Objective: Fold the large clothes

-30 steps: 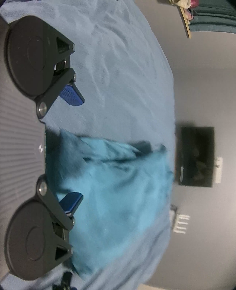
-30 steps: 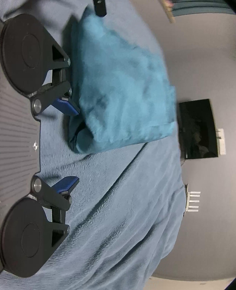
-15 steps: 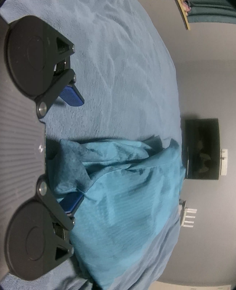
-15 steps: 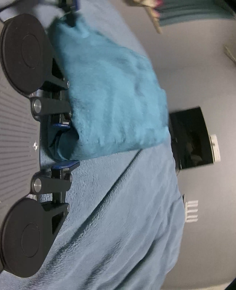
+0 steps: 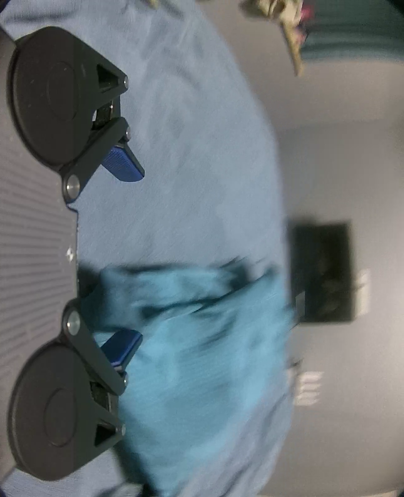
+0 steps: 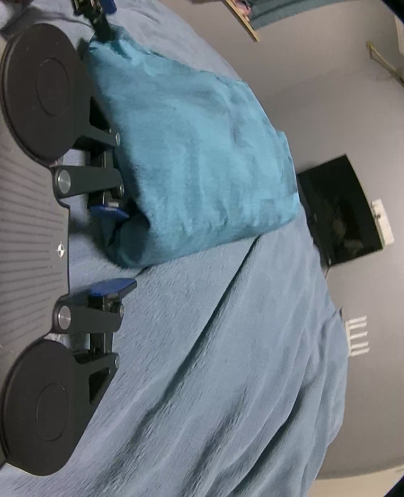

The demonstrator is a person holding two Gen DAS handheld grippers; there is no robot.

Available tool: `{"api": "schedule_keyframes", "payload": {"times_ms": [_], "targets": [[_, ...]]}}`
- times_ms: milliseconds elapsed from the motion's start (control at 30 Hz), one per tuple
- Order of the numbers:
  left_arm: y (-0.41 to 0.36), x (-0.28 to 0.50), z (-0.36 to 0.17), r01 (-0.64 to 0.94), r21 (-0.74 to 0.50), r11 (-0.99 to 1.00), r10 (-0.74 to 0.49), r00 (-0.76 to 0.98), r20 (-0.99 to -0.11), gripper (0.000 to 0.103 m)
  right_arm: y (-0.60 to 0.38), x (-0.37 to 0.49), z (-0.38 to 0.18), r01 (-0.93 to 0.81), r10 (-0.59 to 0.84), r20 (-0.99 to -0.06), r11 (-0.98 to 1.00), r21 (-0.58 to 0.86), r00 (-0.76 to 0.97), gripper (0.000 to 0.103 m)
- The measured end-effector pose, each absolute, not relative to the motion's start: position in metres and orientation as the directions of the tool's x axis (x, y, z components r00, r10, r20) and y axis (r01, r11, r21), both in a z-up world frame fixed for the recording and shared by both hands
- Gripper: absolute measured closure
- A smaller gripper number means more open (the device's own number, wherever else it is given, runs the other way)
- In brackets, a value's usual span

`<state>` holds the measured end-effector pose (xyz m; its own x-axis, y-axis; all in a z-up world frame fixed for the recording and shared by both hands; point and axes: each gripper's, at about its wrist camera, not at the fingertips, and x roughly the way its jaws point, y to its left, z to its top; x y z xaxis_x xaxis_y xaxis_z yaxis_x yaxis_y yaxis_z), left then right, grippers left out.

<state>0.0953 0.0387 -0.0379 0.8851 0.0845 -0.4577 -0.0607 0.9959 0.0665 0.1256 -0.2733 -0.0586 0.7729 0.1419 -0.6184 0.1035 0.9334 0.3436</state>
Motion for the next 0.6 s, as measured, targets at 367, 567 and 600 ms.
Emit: {"api": "schedule_keyframes", "payload": {"times_ms": [367,567,600], "targets": [[0.024,0.05,0.019,0.042,-0.047,0.998,-0.062,0.784,-0.618,0.0,-0.27,0.063,0.017,-0.067,0.194,-0.634,0.974,0.218,0.749,0.0],[-0.011,0.054,-0.031,0.08,0.134,0.988,0.039,0.706,-0.707,0.0,-0.252,0.06,-0.002,-0.055,0.209,-0.713,0.971,0.233,0.669,0.0],[-0.015,0.056,-0.034,0.091,0.148,0.985,0.041,0.704,-0.709,0.0,-0.249,0.059,-0.006,-0.055,0.202,-0.711,0.973,0.224,0.673,0.0]]}}
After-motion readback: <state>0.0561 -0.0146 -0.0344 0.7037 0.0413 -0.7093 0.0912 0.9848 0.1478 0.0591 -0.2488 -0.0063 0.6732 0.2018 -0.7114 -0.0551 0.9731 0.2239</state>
